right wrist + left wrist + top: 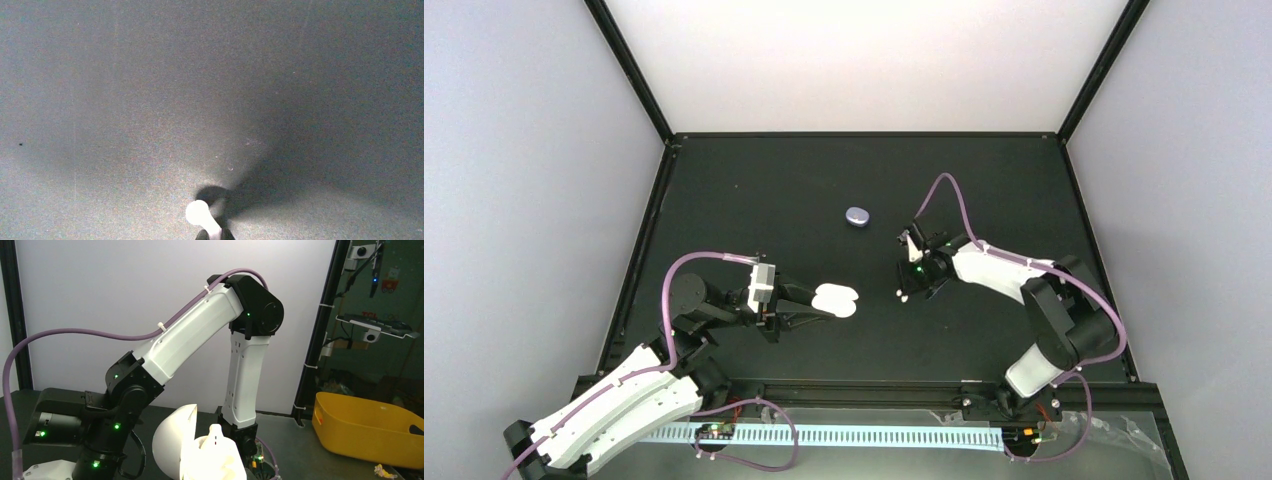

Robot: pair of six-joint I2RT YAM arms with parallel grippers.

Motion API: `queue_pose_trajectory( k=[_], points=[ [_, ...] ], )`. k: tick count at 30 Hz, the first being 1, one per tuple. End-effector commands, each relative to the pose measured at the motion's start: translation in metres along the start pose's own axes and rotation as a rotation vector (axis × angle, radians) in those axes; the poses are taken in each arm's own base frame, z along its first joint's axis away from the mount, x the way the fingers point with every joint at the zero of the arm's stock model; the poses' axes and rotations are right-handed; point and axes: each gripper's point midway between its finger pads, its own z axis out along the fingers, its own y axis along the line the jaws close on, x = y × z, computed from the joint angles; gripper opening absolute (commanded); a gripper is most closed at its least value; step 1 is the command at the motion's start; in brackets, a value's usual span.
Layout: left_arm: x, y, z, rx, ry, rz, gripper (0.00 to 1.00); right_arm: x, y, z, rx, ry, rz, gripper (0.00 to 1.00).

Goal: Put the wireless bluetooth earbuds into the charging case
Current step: Pick up the earbud from the center of the board.

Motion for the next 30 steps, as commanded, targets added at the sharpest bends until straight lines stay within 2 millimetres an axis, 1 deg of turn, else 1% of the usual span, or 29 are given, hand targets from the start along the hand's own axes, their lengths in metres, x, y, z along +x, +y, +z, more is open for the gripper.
queue_pose_trajectory(
  k=[1,2,6,10,13,16,18,20,21,23,25,27,28,30],
  points=[
    [-0.005,-0.004,0.001,0.019,-0.014,0.02,0.02,-0.001,0.004,-0.01,-0.012,-0.043,0.004,0.01],
    [-0.005,-0.004,0.001,0.017,-0.014,0.02,0.01,-0.004,0.005,-0.014,-0.015,-0.062,0.007,0.01],
    [-0.005,-0.004,0.001,0.015,-0.015,0.022,0.01,-0.02,0.014,-0.046,-0.047,-0.179,0.005,0.01],
    [-0.007,-0.003,0.001,0.01,-0.019,0.025,0.02,-0.03,0.028,-0.081,-0.103,-0.275,-0.022,0.01],
    [-0.008,-0.003,0.001,0.005,-0.022,0.027,0.02,-0.034,0.04,-0.112,-0.151,-0.347,-0.066,0.01],
    [-0.01,-0.002,0.0,-0.003,-0.029,0.034,0.02,-0.033,0.056,-0.155,-0.222,-0.441,-0.142,0.01],
    [-0.013,-0.003,-0.001,-0.008,-0.034,0.045,0.02,-0.029,0.069,-0.19,-0.274,-0.53,-0.233,0.01],
    [-0.014,-0.002,-0.002,-0.02,-0.039,0.054,0.01,-0.02,0.081,-0.227,-0.326,-0.617,-0.325,0.01],
    [-0.015,-0.001,-0.002,-0.024,-0.039,0.056,0.02,-0.014,0.085,-0.245,-0.347,-0.654,-0.367,0.01],
    [-0.017,-0.001,-0.002,-0.033,-0.039,0.07,0.02,-0.003,0.09,-0.273,-0.365,-0.706,-0.436,0.01],
    [-0.018,0.002,-0.002,-0.045,-0.033,0.082,0.02,0.007,0.088,-0.291,-0.351,-0.727,-0.483,0.01],
    [-0.021,0.002,0.0,-0.05,-0.028,0.096,0.01,0.015,0.086,-0.306,-0.332,-0.737,-0.521,0.01],
    [-0.021,0.003,0.001,-0.05,-0.023,0.101,0.02,0.02,0.084,-0.309,-0.319,-0.727,-0.535,0.01],
    [-0.025,0.004,0.003,-0.05,-0.017,0.112,0.02,0.024,0.084,-0.324,-0.302,-0.742,-0.574,0.01]
  ],
)
